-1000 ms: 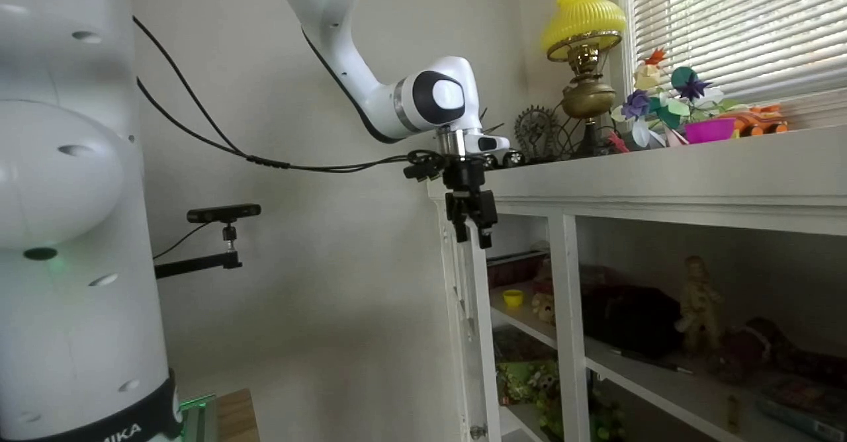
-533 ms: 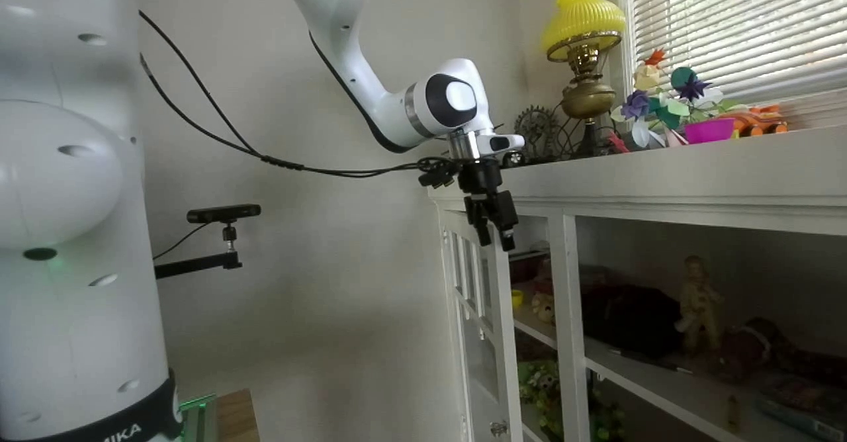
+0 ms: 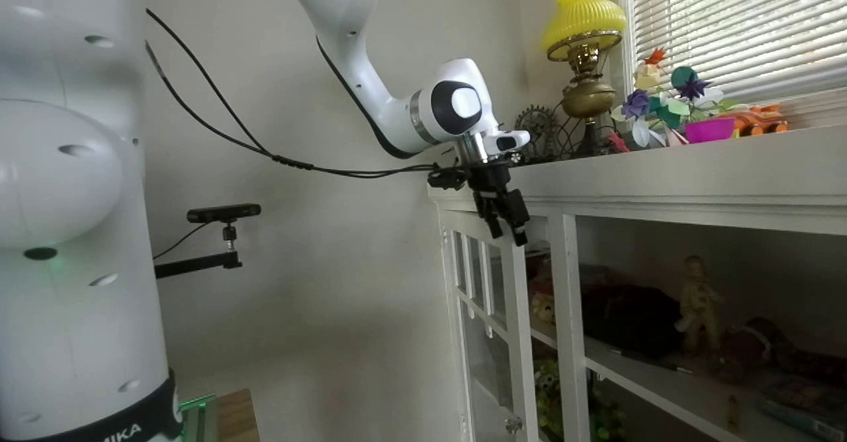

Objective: Close the cabinet's left door

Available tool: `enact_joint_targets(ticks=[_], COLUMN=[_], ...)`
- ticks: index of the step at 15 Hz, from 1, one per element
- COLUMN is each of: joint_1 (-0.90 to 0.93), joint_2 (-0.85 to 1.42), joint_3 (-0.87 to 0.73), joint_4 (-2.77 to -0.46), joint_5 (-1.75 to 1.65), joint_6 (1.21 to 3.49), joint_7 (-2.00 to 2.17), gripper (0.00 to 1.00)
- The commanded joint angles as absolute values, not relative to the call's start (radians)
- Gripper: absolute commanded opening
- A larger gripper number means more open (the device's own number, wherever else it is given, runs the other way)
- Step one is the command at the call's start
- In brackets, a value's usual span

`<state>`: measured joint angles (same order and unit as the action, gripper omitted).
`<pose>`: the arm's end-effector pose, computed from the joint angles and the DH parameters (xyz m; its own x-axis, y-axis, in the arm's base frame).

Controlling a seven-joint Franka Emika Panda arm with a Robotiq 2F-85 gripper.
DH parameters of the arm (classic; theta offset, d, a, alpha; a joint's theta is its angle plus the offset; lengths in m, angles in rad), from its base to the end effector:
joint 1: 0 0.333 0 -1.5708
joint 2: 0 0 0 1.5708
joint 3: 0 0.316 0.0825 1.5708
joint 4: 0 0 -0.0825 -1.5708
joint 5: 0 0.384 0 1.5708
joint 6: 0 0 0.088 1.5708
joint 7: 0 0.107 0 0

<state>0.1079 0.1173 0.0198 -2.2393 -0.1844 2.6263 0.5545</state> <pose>0.5566 0.0758 0.3439 0.9204 -0.2677 0.2850 -0.2715 -0.9621 -0.0268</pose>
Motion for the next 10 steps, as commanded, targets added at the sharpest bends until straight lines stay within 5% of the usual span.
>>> enact_joint_targets(ticks=[1,10], joint_1=[0.125,0.185], joint_2=[0.153,0.224], joint_3=[0.007,-0.052], joint_4=[-2.209,-2.152], joint_5=[-0.243,-0.47], joint_6=[2.687,2.756], joint_7=[0.583,0.592], gripper=[1.0,1.0])
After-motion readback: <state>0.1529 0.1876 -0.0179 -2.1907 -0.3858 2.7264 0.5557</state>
